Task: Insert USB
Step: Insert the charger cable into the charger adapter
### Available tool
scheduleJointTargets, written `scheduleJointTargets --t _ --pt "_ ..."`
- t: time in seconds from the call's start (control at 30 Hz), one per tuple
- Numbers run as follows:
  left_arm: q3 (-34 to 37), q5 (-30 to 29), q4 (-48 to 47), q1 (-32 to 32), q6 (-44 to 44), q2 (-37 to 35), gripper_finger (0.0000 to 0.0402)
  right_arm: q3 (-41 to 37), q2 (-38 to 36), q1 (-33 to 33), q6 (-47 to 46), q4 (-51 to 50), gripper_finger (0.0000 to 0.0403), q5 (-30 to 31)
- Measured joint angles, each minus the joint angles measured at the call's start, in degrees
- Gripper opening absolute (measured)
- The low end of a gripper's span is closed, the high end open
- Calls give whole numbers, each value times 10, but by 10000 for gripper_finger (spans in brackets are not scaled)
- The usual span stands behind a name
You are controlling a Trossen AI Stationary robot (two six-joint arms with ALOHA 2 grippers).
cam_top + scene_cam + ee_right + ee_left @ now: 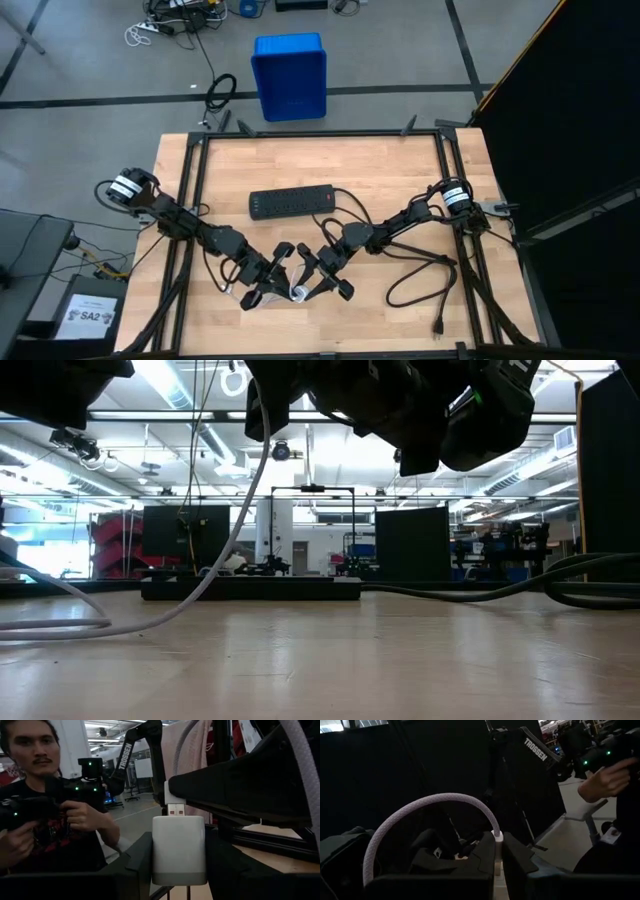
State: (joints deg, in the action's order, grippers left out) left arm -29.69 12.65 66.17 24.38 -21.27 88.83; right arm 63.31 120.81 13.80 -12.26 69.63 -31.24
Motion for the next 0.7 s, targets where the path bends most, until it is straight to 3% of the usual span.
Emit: scheduleJointTargets --t 0.5,0.7 --pt "2 29 -28 -1 -7 3 0 1 -1 -5 -37 20 109 -21" --pt "3 14 -33 -2 2 2 3 2 -2 -16 -58 -63 109 -19"
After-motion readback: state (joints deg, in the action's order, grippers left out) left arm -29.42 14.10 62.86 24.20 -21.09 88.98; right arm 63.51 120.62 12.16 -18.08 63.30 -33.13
